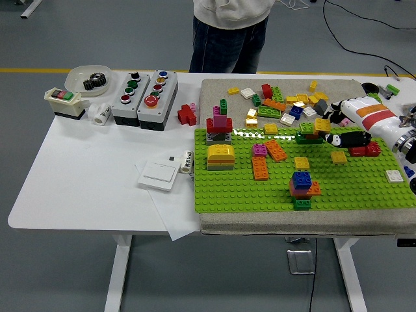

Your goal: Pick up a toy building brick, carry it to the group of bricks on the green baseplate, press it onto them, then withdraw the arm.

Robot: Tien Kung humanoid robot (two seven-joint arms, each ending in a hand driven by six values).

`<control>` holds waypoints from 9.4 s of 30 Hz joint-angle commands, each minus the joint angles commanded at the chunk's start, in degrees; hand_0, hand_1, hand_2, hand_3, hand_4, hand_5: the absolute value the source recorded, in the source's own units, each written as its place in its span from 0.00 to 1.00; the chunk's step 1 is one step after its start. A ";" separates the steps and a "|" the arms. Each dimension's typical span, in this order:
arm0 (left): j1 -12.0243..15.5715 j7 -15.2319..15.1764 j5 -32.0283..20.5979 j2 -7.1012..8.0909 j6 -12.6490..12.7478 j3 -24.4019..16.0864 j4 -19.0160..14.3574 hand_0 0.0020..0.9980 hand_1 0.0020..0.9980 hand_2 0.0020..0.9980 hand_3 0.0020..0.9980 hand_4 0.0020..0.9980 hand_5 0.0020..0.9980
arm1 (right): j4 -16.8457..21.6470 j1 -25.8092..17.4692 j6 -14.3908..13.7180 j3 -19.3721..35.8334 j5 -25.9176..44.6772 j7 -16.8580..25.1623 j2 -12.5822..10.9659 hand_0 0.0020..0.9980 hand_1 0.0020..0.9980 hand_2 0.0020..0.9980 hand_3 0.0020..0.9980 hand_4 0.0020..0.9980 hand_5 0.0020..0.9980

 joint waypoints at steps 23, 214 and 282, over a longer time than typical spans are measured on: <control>0.48 0.60 1.16 -0.16 -0.10 -0.74 0.12 0.74 0.73 0.73 0.59 0.64 0.67 | 21.55 -6.36 3.94 -3.18 0.48 -2.65 -8.50 0.50 0.47 0.51 0.50 0.65 0.42; 0.94 1.72 4.66 0.04 -0.39 -2.14 0.04 0.74 0.73 0.72 0.59 0.64 0.66 | 40.20 -26.35 -1.41 13.30 8.56 -3.43 -9.80 0.68 0.68 0.74 0.64 0.83 0.47; 0.30 1.17 3.03 0.07 -0.62 -1.15 0.02 0.74 0.73 0.72 0.59 0.64 0.66 | 42.03 -28.54 3.20 15.64 -4.82 -2.93 -7.63 0.55 0.60 0.65 0.56 0.81 0.42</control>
